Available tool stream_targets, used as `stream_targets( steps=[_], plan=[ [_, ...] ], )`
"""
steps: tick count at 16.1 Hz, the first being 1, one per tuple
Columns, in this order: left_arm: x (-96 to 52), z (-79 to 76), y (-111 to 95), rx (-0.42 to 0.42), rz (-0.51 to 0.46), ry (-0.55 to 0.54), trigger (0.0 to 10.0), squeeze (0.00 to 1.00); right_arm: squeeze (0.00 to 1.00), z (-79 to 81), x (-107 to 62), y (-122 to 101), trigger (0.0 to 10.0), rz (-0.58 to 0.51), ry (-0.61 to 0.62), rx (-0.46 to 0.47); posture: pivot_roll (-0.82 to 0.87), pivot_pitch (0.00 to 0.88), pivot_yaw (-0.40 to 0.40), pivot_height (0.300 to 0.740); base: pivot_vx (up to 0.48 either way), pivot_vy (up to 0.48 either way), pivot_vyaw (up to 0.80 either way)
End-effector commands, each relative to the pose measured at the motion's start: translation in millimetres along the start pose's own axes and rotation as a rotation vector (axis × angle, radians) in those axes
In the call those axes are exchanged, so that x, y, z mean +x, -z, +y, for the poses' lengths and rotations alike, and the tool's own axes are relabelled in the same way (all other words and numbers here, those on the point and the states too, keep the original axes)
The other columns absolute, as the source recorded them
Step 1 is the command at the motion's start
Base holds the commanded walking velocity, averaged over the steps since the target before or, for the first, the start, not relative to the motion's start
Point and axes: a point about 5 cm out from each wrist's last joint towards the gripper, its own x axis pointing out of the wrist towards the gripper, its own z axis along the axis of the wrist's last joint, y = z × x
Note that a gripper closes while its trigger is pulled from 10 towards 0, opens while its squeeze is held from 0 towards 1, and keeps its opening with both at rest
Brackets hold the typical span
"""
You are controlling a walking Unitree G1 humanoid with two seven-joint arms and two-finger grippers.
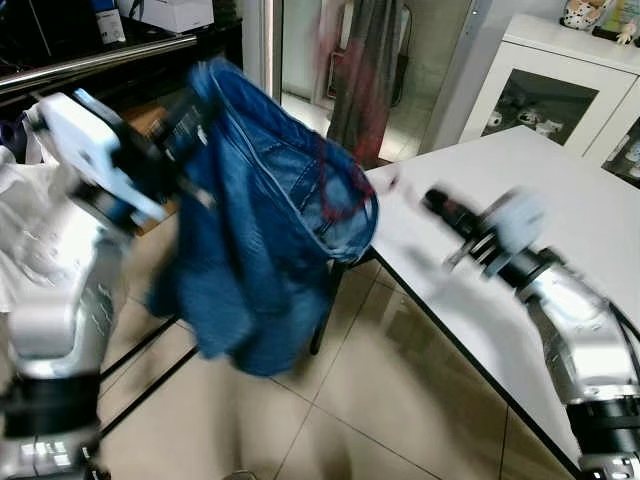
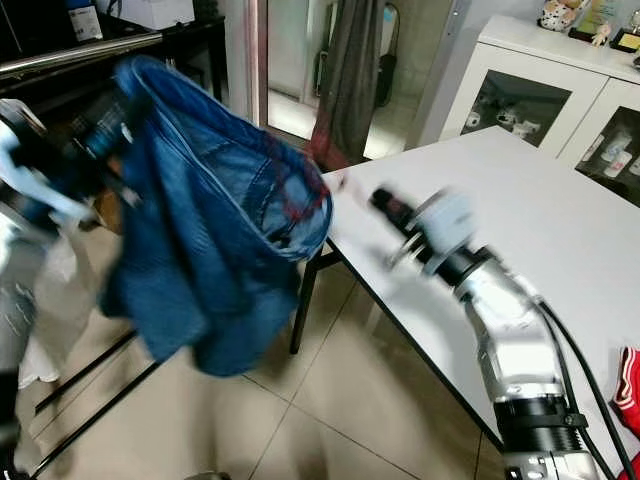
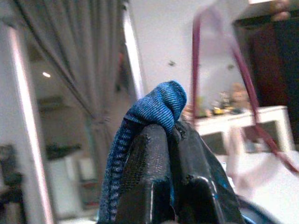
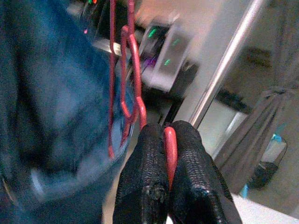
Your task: Hang hanger
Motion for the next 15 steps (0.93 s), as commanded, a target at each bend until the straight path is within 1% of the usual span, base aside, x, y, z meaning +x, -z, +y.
stream_targets(
  steps=[1, 2, 3, 4, 5, 6, 7, 8, 9, 10, 11, 12, 13, 14, 15],
  plan=[
    [6.0, -15.8, -1.6, -0.016, -0.021, 0.054, 10.0, 0.00, 0.00, -7.6, 1.2, -17.0, 0.0, -0.095, 0.036, 0.079, 0.13, 0.010, -0.055, 0.740, 0.000, 0.000, 0.00],
    [7.3, -21.3, 1.2, -0.025, -0.019, 0.067, 10.0, 0.00, 0.00, -7.1, 1.1, -19.3, 0.0, -0.117, 0.033, 0.119, 0.13, 0.010, -0.055, 0.740, 0.000, 0.000, 0.00],
    [10.7, -31.5, 5.0, -0.033, -0.016, 0.092, 10.0, 0.00, 0.00, -5.3, -1.6, -22.6, 0.0, -0.158, 0.019, 0.193, 0.13, 0.008, -0.053, 0.740, 0.000, 0.000, 0.00],
    [11.9, -33.8, 5.3, -0.040, -0.019, 0.096, 10.0, 0.00, 0.00, -5.4, -2.4, -22.5, 0.0, -0.163, 0.020, 0.210, 0.13, 0.008, -0.053, 0.740, 0.000, 0.000, 0.00],
    [14.0, -38.0, 5.8, -0.052, -0.022, 0.107, 10.0, 0.00, 0.00, -7.6, -3.3, -23.1, 0.0, -0.179, 0.041, 0.248, 0.12, 0.005, -0.050, 0.740, 0.000, 0.000, 0.00],
    [14.0, -38.0, 5.8, -0.052, -0.022, 0.107, 10.0, 0.00, 0.00, -7.6, -3.3, -23.1, 0.0, -0.179, 0.041, 0.248, 0.12, 0.005, -0.050, 0.740, 0.000, 0.000, 0.00],
    [18.6, -44.9, 7.7, -0.069, -0.030, 0.117, 10.0, 0.00, 0.00, -14.1, -0.6, -27.6, 0.0, -0.229, 0.113, 0.326, 0.12, 0.005, -0.045, 0.740, 0.000, 0.000, 0.00],
    [22.3, -48.9, 9.4, -0.081, -0.037, 0.117, 10.0, 0.00, 0.00, -19.9, 2.5, -28.6, 0.0, -0.255, 0.190, 0.364, 0.11, 0.005, -0.042, 0.740, 0.000, 0.000, 0.00],
    [29.9, -56.7, 12.7, -0.093, -0.049, 0.116, 10.0, 0.00, 0.00, -35.6, 5.1, -23.7, 0.0, -0.272, 0.392, 0.425, 0.11, 0.005, -0.043, 0.740, 0.000, 0.000, 0.00],
    [34.1, -61.4, 14.6, -0.096, -0.056, 0.117, 10.0, 0.00, 0.00, -49.2, 0.2, -16.1, 0.0, -0.278, 0.556, 0.482, 0.11, 0.003, -0.043, 0.740, 0.000, 0.000, 0.00],
    [35.5, -63.0, 15.2, -0.098, -0.058, 0.118, 10.0, 0.00, 0.00, -55.1, -3.7, -12.4, 0.0, -0.281, 0.623, 0.511, 0.11, 0.003, -0.043, 0.740, 0.000, 0.000, 0.00],
    [37.0, -65.0, 16.2, -0.102, -0.060, 0.118, 10.0, 0.00, 0.00, -68.0, -16.0, -3.4, 0.0, -0.293, 0.757, 0.586, 0.11, 0.004, -0.042, 0.740, 0.000, 0.000, 0.00],
    [37.1, -65.1, 16.9, -0.097, -0.059, 0.116, 10.0, 0.00, 0.00, -76.8, -27.4, 2.5, 0.0, -0.284, 0.852, 0.602, 0.11, 0.006, -0.040, 0.740, 0.000, 0.000, 0.00],
    [36.9, -64.8, 17.1, -0.093, -0.057, 0.116, 10.0, 0.00, 0.00, -79.4, -31.5, 3.9, 0.0, -0.273, 0.883, 0.586, 0.10, 0.007, -0.039, 0.740, 0.000, 0.000, 0.00],
    [36.9, -63.6, 17.2, -0.087, -0.056, 0.112, 10.0, 0.00, 0.00, -83.5, -37.3, 5.5, 0.0, -0.247, 0.932, 0.539, 0.10, 0.007, -0.039, 0.740, 0.000, 0.000, 0.00]
  ],
)
